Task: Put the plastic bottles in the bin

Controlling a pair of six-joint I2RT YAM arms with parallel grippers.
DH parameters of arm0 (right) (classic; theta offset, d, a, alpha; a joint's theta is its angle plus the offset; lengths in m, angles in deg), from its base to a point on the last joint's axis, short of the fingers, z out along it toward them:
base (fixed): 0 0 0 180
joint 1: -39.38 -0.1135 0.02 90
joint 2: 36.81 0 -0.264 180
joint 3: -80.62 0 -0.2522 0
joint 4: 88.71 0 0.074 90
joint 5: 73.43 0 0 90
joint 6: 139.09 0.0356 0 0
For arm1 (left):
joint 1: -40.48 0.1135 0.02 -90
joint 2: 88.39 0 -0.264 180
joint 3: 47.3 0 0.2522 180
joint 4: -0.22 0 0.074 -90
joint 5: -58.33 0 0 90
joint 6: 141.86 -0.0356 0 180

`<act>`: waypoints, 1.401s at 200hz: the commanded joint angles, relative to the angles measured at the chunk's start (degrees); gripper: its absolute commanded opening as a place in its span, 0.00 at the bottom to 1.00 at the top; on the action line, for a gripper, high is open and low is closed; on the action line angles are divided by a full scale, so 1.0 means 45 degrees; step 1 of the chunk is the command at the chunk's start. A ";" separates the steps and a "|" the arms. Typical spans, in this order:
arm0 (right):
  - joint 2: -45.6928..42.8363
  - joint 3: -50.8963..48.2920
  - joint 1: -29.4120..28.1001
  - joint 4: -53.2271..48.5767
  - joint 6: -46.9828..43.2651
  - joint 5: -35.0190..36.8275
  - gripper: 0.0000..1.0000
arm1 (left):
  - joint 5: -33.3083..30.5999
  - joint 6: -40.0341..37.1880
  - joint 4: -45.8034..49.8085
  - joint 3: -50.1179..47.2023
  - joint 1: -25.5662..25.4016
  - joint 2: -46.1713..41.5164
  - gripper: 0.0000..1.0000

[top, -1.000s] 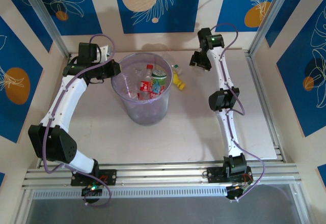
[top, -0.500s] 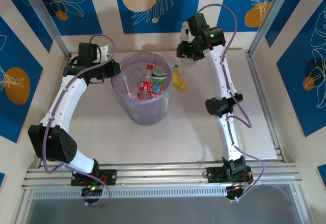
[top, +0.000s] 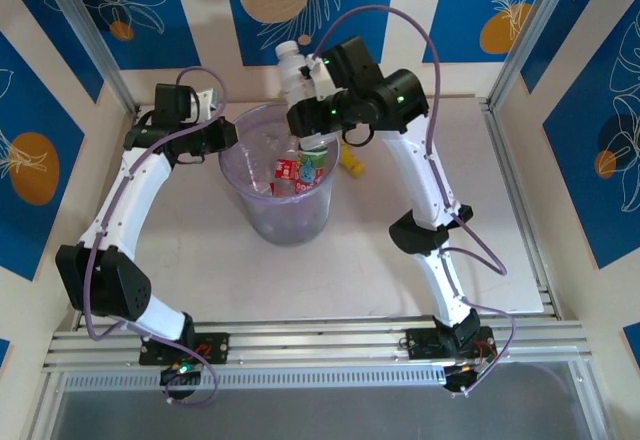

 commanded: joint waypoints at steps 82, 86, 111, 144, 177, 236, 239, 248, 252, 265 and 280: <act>0.1794 0.0399 -0.0890 -0.0685 -0.0299 -0.0925 0.75 | -0.0029 0.0294 0.0349 -0.0184 -0.0418 0.0595 0.00; 0.1823 0.0398 -0.0890 -0.0734 -0.0320 -0.0904 0.78 | -0.0032 0.0289 0.0345 -0.0184 -0.0418 0.0587 0.00; 0.1714 0.0398 -0.0851 -0.0866 -0.0491 -0.0770 0.86 | -0.0058 0.0264 0.0389 -0.0168 -0.0423 0.0593 0.00; 0.1172 0.0155 -0.0698 -0.1245 -0.0561 0.0173 0.89 | -0.0116 0.0245 0.0484 -0.0126 -0.0418 0.0573 0.00; -0.0318 -0.1636 -0.0194 -0.1840 -0.0486 0.2476 0.89 | -0.0194 0.0187 0.0603 -0.0078 -0.0418 0.0516 0.00; -0.4965 -0.9676 0.2197 0.0876 -0.0979 0.3443 0.91 | -0.0244 0.0225 0.0602 -0.0096 -0.0419 0.0554 0.00; -0.5404 -1.0565 0.2411 0.1544 -0.1009 0.3128 0.91 | -0.0257 0.0225 0.0603 -0.0090 -0.0418 0.0545 0.00; -0.6379 -1.2750 0.3148 0.3024 -0.0987 0.2187 0.91 | -0.0273 0.0234 0.0604 -0.0081 -0.0418 0.0559 0.00; -0.6666 -1.3503 0.3464 0.3476 -0.0975 0.1849 0.91 | -0.0274 0.0244 0.0622 -0.0068 -0.0428 0.0583 0.00; -0.7143 -1.5243 0.4263 0.4396 -0.1223 0.1273 0.91 | -0.0302 0.0264 0.0657 -0.0010 -0.0437 0.0632 0.00; -0.7479 -1.6910 0.4723 0.5763 -0.1826 0.0619 0.91 | -0.0381 0.0228 0.0776 0.0108 -0.0441 0.0732 0.00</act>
